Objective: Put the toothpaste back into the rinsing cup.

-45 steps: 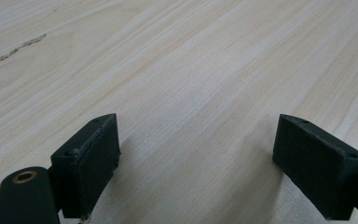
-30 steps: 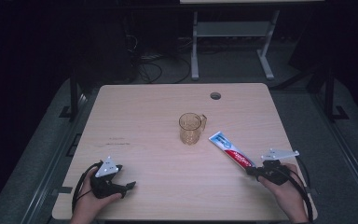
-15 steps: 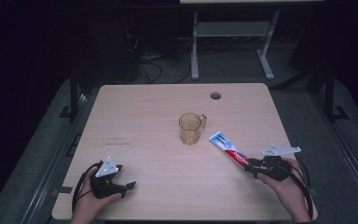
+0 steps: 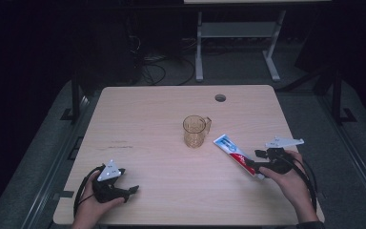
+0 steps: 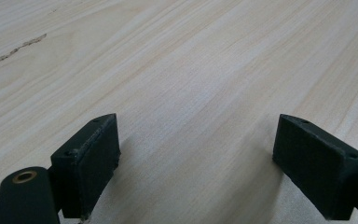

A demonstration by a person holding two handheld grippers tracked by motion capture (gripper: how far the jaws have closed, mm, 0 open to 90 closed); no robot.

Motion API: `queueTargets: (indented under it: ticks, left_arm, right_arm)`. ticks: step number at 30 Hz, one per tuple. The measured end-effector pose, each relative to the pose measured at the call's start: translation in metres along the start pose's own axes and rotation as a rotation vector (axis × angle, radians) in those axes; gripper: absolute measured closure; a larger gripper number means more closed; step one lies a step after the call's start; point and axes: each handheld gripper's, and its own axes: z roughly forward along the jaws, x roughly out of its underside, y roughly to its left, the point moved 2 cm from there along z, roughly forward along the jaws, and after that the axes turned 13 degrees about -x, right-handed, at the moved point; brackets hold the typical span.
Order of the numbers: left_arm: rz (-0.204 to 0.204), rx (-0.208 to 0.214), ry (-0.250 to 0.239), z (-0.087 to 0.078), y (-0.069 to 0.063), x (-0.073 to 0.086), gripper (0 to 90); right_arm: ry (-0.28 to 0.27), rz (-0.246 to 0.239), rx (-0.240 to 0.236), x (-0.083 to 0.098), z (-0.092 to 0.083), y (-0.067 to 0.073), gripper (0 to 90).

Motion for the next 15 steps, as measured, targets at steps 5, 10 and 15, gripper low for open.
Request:
queueTargets:
  ticks: [5,10,15]
  left_arm:
    - [0.001,0.0,0.0,0.0,0.0,0.0,13.7]
    - [0.002,0.001,0.002,0.0,0.0,0.0,13.8]
    - [0.002,0.001,0.002,0.0,0.0,0.0,13.7]
  right_arm:
    - [0.011,-0.004,-0.008,-0.008,0.005,-0.003,37.6]
    - [0.024,-0.009,-0.006,-0.017,0.012,-0.006,36.4]
    - [0.05,-0.022,0.01,-0.025,0.021,-0.008,35.9]
